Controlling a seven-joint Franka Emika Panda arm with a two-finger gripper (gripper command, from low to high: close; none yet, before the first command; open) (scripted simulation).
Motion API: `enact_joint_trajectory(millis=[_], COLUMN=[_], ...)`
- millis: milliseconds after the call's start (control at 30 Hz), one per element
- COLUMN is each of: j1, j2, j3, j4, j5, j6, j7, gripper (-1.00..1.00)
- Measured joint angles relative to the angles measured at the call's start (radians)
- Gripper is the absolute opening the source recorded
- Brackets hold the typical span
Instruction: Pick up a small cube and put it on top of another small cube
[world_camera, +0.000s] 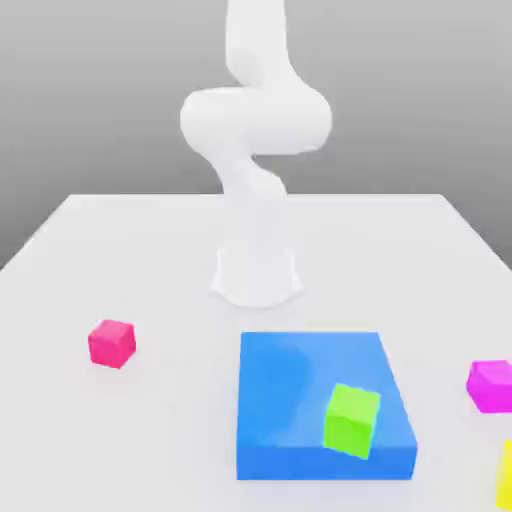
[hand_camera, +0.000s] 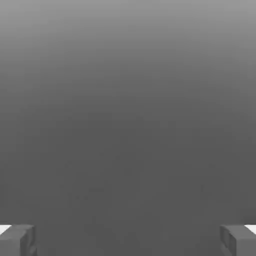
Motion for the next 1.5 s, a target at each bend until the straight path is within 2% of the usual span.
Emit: enact_joint_trajectory(millis=[533, 633, 733, 800, 900, 1033, 1100, 1133, 1333, 1400, 1500], j1=[-0.318, -0.390, -0.416, -0.416, -0.457, -0.647, -0.779, -0.814, -0.832, -0.767, -0.643], j2=[0.473, 0.660, 0.750, 0.798, 0.862, 0.934, 0.966, 0.975, 0.979, 0.962, 0.917], j3=[-0.388, -0.444, -0.455, -0.450, -0.389, -0.181, -0.054, -0.020, -0.003, -0.068, -0.210], j4=[-0.550, -0.592, -0.583, -0.575, -0.569, -0.565, -0.563, -0.562, -0.562, -0.562, -0.561], j5=[-0.207, -0.292, -0.354, -0.357, -0.300, -0.225, -0.228, -0.228, -0.231, -0.239, -0.322], j6=[0.422, 0.548, 0.607, 0.643, 0.699, 0.770, 0.803, 0.811, 0.814, 0.798, 0.750], j7=[-0.264, -0.269, -0.228, -0.222, -0.259, -0.315, -0.318, -0.319, -0.317, -0.308, -0.243], gripper=[0.00, 0.00, 0.00, 0.00, 0.00, 0.00, 0.00, -1.00, -1.00, -1.00, -1.00])
